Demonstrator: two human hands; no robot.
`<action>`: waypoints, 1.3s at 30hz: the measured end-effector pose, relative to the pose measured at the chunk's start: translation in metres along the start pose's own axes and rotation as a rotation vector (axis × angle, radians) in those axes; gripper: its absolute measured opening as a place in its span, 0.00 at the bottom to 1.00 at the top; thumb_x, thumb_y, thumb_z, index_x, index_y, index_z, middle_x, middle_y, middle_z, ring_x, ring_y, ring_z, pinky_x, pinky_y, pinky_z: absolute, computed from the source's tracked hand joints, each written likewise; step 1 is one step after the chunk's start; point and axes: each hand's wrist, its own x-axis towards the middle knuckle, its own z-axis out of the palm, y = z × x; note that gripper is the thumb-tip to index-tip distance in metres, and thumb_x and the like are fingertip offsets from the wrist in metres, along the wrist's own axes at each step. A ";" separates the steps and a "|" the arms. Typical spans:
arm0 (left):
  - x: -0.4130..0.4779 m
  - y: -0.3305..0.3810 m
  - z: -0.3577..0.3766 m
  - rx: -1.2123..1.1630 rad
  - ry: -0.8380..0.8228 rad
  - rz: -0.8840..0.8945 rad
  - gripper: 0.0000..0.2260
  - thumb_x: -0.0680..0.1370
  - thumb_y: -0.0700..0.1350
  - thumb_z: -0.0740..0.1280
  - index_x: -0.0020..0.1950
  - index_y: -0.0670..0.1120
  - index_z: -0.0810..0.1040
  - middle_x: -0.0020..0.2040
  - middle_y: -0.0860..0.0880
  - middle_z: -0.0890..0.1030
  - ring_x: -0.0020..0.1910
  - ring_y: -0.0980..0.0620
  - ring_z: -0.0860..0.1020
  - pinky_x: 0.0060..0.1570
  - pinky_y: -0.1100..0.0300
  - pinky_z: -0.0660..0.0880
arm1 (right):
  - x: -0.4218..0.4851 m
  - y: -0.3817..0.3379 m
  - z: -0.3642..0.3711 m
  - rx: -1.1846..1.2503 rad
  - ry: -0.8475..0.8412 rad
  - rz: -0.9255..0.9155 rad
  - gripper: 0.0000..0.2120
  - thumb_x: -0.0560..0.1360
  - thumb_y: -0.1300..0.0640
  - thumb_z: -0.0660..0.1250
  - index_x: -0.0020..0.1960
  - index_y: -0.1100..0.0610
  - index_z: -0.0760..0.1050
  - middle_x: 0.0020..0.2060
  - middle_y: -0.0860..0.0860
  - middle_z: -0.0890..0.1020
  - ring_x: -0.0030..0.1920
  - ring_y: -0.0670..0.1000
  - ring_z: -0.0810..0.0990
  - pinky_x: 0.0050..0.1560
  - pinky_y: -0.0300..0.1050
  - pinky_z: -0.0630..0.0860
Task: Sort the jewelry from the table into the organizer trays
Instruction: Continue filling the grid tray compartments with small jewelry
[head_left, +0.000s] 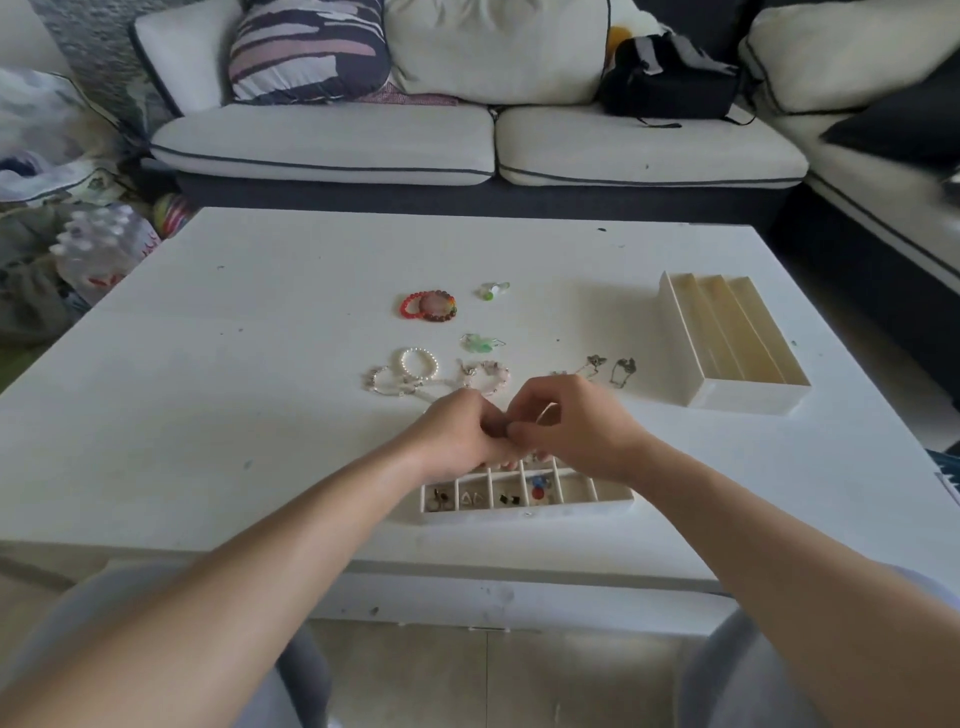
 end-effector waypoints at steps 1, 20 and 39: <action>0.002 -0.001 0.001 -0.009 -0.004 -0.006 0.13 0.76 0.48 0.73 0.38 0.39 0.81 0.32 0.48 0.73 0.31 0.53 0.67 0.36 0.59 0.64 | 0.002 0.001 0.001 0.011 -0.013 0.016 0.02 0.73 0.57 0.73 0.43 0.51 0.81 0.38 0.46 0.85 0.35 0.47 0.84 0.42 0.47 0.81; 0.006 -0.007 0.008 -0.354 0.000 -0.075 0.02 0.80 0.40 0.70 0.49 0.46 0.81 0.39 0.50 0.86 0.35 0.57 0.82 0.37 0.64 0.76 | 0.008 0.012 -0.007 0.064 -0.064 0.052 0.11 0.79 0.64 0.64 0.49 0.54 0.84 0.42 0.56 0.85 0.39 0.54 0.84 0.44 0.47 0.82; 0.014 0.002 0.018 -0.535 -0.142 -0.184 0.16 0.75 0.36 0.74 0.61 0.45 0.77 0.49 0.47 0.87 0.46 0.53 0.85 0.42 0.61 0.75 | 0.003 0.026 -0.021 0.235 -0.140 0.115 0.09 0.74 0.68 0.70 0.48 0.55 0.83 0.44 0.51 0.85 0.39 0.47 0.84 0.42 0.43 0.81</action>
